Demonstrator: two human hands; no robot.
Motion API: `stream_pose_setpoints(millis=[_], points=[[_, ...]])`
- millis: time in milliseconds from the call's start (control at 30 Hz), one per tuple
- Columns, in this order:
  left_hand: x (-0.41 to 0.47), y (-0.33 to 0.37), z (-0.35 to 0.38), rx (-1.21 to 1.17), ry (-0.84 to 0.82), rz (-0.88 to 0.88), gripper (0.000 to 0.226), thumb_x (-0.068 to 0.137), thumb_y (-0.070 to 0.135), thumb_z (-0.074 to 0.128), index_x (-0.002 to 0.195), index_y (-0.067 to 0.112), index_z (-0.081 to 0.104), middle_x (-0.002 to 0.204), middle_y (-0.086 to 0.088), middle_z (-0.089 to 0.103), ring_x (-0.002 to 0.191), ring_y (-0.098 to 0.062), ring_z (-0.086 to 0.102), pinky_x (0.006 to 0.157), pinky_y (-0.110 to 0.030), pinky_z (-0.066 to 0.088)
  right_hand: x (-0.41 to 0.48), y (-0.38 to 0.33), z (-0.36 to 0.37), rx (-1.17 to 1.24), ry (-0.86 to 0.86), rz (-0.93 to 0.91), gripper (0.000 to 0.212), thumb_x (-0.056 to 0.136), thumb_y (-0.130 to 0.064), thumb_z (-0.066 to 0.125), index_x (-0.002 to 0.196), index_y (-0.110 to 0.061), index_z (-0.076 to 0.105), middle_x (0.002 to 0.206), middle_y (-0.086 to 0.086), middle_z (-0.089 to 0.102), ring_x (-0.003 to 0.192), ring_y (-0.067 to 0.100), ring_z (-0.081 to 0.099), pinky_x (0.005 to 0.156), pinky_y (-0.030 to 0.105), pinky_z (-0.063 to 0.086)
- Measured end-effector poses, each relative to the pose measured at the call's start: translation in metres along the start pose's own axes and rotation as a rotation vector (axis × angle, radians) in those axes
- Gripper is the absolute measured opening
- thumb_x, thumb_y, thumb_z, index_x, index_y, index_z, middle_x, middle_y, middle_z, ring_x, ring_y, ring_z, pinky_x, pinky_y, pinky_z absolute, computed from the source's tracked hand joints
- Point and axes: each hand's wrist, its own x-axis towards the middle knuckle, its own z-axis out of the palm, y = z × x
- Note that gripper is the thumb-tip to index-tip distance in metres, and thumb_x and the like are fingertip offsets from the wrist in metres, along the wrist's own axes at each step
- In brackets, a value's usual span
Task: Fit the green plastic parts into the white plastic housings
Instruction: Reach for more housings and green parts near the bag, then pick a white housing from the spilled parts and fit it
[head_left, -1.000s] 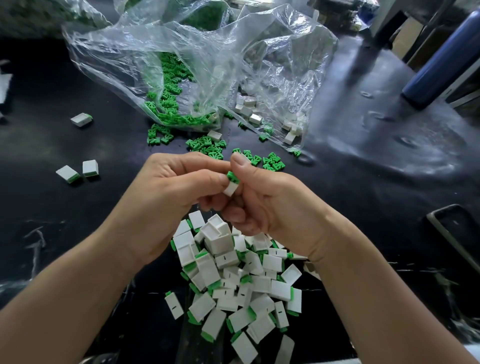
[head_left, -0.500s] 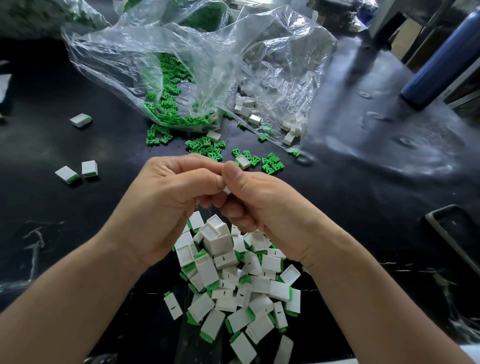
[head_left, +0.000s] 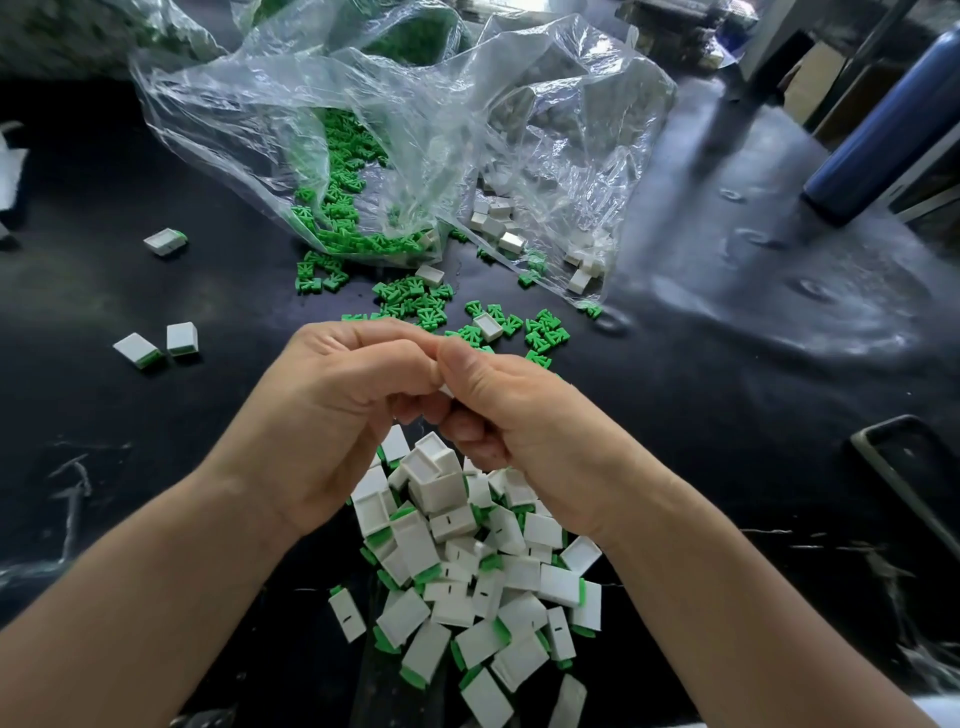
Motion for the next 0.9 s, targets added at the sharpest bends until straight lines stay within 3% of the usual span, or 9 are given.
stream_pose_setpoints(millis=[167, 267, 400, 533, 700, 800, 900], points=[[0.000, 0.000, 0.001, -0.001, 0.003, -0.002, 0.020, 0.059, 0.002, 0.050, 0.061, -0.001, 0.070, 0.064, -0.024, 0.060, 0.057, -0.033, 0.055, 0.056, -0.035, 0.052, 0.000, 0.002, 0.002, -0.041, 0.006, -0.002, 0.032, 0.099, -0.035, 0.030, 0.091, -0.039, 0.060, 0.079, 0.006, 0.039, 0.048, -0.002, 0.035, 0.047, 0.006, 0.029], [0.000, -0.001, 0.001, 0.019, 0.026, -0.017, 0.020, 0.058, 0.002, 0.049, 0.059, -0.003, 0.069, 0.067, -0.027, 0.058, 0.060, -0.034, 0.053, 0.061, -0.038, 0.048, 0.001, 0.003, 0.002, -0.013, 0.033, 0.022, 0.035, 0.098, -0.036, 0.031, 0.082, -0.037, 0.062, 0.066, -0.004, 0.035, 0.045, -0.002, 0.034, 0.046, 0.006, 0.029], [0.000, 0.000, 0.000, 0.033, 0.029, -0.043, 0.019, 0.056, 0.003, 0.050, 0.060, -0.007, 0.065, 0.073, -0.031, 0.056, 0.065, -0.034, 0.049, 0.066, -0.042, 0.041, 0.003, 0.004, 0.003, -0.054, 0.053, 0.049, 0.037, 0.098, -0.037, 0.031, 0.076, -0.029, 0.060, 0.067, -0.003, 0.040, 0.045, -0.002, 0.035, 0.046, 0.006, 0.029], [0.000, 0.001, 0.000, -0.004, -0.019, -0.035, 0.021, 0.056, 0.002, 0.049, 0.061, -0.007, 0.067, 0.071, -0.030, 0.058, 0.059, -0.032, 0.053, 0.057, -0.033, 0.049, 0.002, 0.002, 0.004, -0.072, 0.053, 0.022, 0.034, 0.098, -0.036, 0.032, 0.080, -0.031, 0.061, 0.069, -0.002, 0.043, 0.046, -0.002, 0.034, 0.046, 0.007, 0.028], [-0.001, 0.005, 0.000, -0.058, -0.119, -0.019, 0.025, 0.064, 0.002, 0.046, 0.070, -0.021, 0.054, 0.071, -0.046, 0.048, 0.058, -0.039, 0.054, 0.055, -0.035, 0.052, 0.000, -0.003, -0.003, -0.028, 0.039, 0.003, 0.047, 0.098, -0.036, 0.033, 0.062, -0.031, 0.062, 0.047, -0.014, 0.044, 0.043, -0.001, 0.035, 0.042, 0.007, 0.029], [0.000, 0.005, 0.000, -0.040, -0.104, -0.030, 0.024, 0.065, 0.004, 0.048, 0.072, -0.012, 0.065, 0.069, -0.041, 0.053, 0.059, -0.044, 0.056, 0.062, -0.038, 0.051, 0.000, -0.005, -0.007, -0.129, 0.072, 0.048, 0.056, 0.089, -0.053, 0.029, 0.053, -0.022, 0.059, 0.042, -0.012, 0.048, 0.038, -0.001, 0.036, 0.041, 0.008, 0.031], [0.001, 0.004, -0.003, 0.032, -0.019, -0.044, 0.023, 0.062, 0.011, 0.054, 0.069, 0.009, 0.075, 0.061, -0.020, 0.050, 0.055, -0.025, 0.047, 0.053, -0.027, 0.041, 0.002, -0.004, -0.020, -0.357, 0.195, 0.094, 0.068, 0.069, -0.071, 0.023, 0.053, -0.018, 0.062, 0.043, -0.008, 0.050, 0.039, 0.001, 0.042, 0.049, 0.018, 0.037]])
